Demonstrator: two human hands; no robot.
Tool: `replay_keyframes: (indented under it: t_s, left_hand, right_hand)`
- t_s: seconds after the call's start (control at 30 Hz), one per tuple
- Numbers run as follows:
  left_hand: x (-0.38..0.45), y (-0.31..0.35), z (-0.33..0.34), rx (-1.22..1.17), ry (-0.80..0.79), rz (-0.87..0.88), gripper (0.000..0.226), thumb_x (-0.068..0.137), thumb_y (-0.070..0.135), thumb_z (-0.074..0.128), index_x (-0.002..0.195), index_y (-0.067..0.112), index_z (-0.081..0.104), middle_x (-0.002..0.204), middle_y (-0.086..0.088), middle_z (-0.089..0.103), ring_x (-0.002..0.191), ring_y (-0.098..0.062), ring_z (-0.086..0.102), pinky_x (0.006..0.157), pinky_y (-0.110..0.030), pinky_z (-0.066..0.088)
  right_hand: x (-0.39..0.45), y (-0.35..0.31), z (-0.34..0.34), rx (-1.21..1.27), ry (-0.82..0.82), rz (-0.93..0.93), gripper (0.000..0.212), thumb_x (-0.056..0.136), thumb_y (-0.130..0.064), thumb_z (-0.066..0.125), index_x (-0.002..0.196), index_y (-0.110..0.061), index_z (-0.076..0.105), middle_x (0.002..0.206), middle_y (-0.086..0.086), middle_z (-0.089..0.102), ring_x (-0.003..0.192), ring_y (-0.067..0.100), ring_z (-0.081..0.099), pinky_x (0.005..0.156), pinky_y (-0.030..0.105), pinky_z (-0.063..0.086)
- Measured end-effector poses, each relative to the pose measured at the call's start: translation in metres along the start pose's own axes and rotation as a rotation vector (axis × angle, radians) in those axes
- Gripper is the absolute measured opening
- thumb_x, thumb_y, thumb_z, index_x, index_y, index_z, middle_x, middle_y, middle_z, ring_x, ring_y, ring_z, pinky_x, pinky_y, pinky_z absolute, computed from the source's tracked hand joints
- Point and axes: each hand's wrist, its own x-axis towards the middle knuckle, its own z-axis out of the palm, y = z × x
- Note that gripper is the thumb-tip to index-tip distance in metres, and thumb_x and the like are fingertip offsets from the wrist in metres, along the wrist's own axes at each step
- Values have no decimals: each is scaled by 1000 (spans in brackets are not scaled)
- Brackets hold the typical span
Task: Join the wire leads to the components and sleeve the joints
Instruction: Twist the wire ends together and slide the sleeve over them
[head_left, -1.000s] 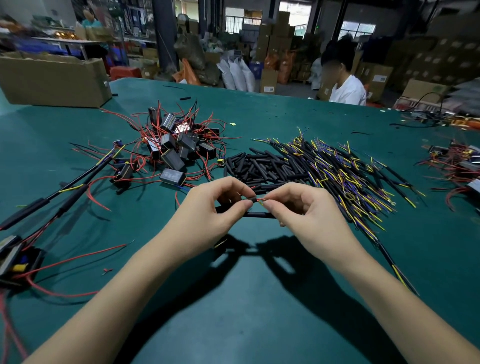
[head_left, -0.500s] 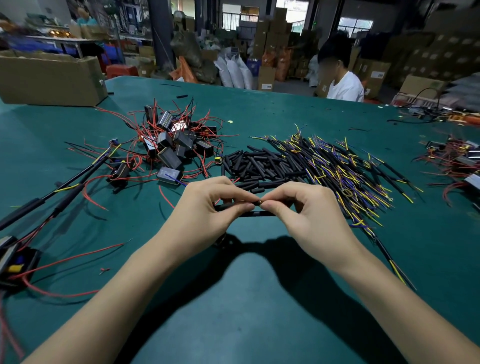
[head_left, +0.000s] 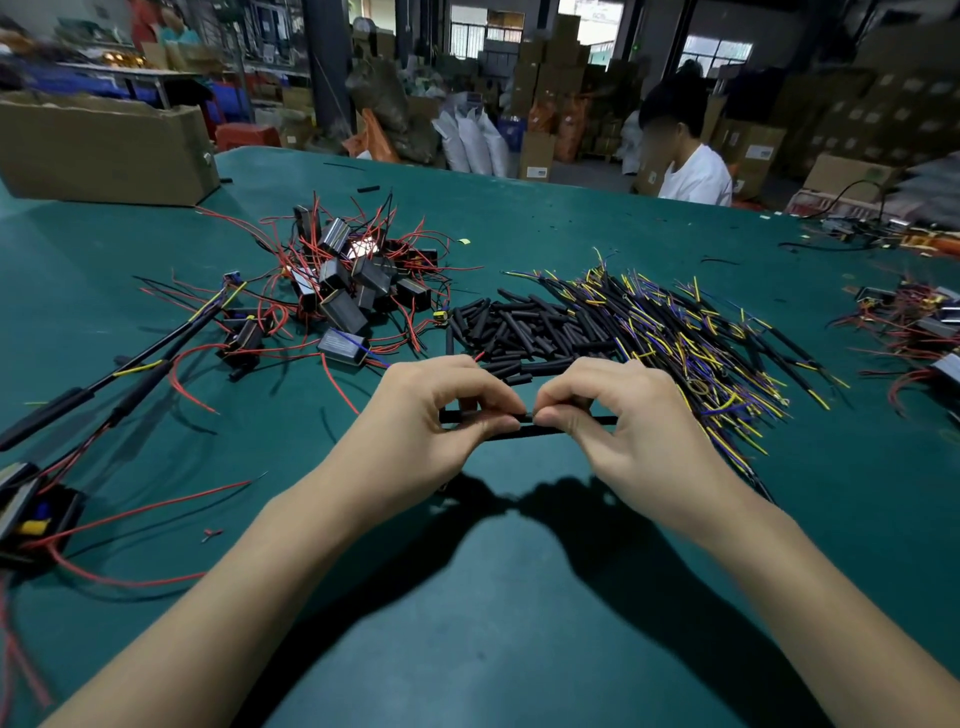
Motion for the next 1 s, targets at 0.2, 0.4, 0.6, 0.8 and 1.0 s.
replay_keyframes:
  t_s: [0.2, 0.4, 0.6, 0.8, 1.0]
  left_hand:
    - [-1, -1, 4, -11, 7, 0, 7, 81, 7, 73, 82, 13, 75, 73, 6, 64, 68, -6, 55, 66, -11, 37]
    - [0, 2, 10, -86, 72, -89, 8, 81, 11, 74, 82, 19, 76, 76, 10, 71, 72, -4, 62, 68, -10, 42]
    - [-2, -3, 5, -65, 87, -128, 7, 82, 16, 73, 82, 23, 72, 74, 12, 69, 70, -1, 61, 66, -10, 40]
    - [-1, -2, 5, 7, 59, -31, 6, 81, 11, 75, 84, 15, 74, 74, 10, 65, 69, -1, 57, 65, -6, 35]
    - [-2, -1, 7, 51, 67, 10, 8, 81, 12, 75, 89, 14, 76, 78, 5, 63, 71, -1, 56, 67, -6, 34]
  right_hand:
    - [2, -1, -1, 67, -12, 28, 8, 82, -8, 72, 76, -12, 71, 71, -10, 63, 69, 7, 56, 67, 20, 43]
    - [1, 3, -5, 197, -5, 115, 7, 82, -11, 73, 84, -17, 71, 74, -10, 67, 70, -2, 56, 68, 6, 36]
    - [-1, 8, -8, 260, -74, 187, 11, 84, -9, 70, 80, -19, 69, 74, -10, 67, 69, -2, 57, 67, 7, 37]
    - [0, 5, -12, 129, -68, 93, 12, 84, -4, 70, 78, -15, 69, 73, -10, 61, 70, 5, 53, 69, 11, 36]
    - [-1, 4, -14, -76, -78, -15, 8, 87, -16, 65, 81, -21, 68, 74, -19, 50, 69, 8, 50, 71, 32, 32]
